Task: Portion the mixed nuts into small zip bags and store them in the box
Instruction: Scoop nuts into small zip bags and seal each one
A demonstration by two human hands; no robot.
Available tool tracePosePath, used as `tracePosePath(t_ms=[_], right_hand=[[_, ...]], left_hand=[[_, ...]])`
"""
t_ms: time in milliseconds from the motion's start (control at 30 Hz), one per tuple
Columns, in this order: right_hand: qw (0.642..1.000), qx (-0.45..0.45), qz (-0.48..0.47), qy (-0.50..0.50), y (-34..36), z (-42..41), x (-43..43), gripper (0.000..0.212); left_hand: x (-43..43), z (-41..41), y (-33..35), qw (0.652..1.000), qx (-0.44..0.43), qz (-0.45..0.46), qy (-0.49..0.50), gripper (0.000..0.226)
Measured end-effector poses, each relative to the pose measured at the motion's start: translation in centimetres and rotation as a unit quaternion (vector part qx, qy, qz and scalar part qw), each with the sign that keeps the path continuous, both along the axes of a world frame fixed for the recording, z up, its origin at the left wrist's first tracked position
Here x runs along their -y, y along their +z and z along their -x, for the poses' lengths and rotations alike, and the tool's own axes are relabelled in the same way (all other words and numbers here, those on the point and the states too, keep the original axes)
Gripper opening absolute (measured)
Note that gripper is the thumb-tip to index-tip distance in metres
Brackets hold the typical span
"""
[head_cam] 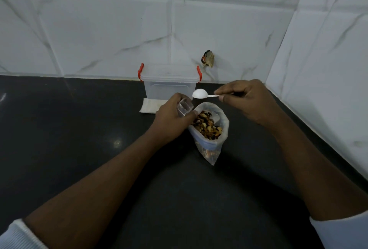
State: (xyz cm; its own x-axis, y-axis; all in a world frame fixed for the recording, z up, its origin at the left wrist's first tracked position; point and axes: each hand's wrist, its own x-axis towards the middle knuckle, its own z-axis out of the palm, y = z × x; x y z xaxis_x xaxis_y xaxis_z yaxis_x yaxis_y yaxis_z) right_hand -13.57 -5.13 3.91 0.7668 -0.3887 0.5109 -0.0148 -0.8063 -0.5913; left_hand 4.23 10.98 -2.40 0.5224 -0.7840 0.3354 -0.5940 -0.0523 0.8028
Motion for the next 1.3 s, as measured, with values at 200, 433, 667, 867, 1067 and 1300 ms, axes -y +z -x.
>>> tracePosePath(t_ms=[200,433,667,867,1067,1300], right_hand=[[0.978,-0.166,0.099,-0.071,-1.1,-0.3,0.7,0.020],[0.966,-0.181,0.157,-0.100,-2.0,-1.5,0.1,0.023],[0.969,-0.183,0.120,-0.117,-1.7,-1.4,-0.1,0.024],[0.979,-0.157,0.041,-0.122,-1.6,-1.3,0.0,0.020],[0.971,-0.128,-0.137,-0.150,-2.1,-1.3,0.5,0.017],[0.912,-0.057,-0.372,-0.161,-2.4,-0.8,1.7,0.014]], left_hand=[[0.2,0.3,-0.3,1.000,0.009,-0.004,0.009,0.034],[0.2,0.6,-0.1,0.999,-0.016,0.028,0.017,0.032],[0.3,0.9,-0.2,0.999,-0.021,0.041,0.023,0.032],[0.2,1.0,-0.1,0.998,-0.027,0.054,0.030,0.030],[0.2,0.9,-0.1,0.997,-0.040,0.056,0.026,0.030],[0.2,0.8,-0.1,0.999,-0.006,0.040,0.027,0.036]])
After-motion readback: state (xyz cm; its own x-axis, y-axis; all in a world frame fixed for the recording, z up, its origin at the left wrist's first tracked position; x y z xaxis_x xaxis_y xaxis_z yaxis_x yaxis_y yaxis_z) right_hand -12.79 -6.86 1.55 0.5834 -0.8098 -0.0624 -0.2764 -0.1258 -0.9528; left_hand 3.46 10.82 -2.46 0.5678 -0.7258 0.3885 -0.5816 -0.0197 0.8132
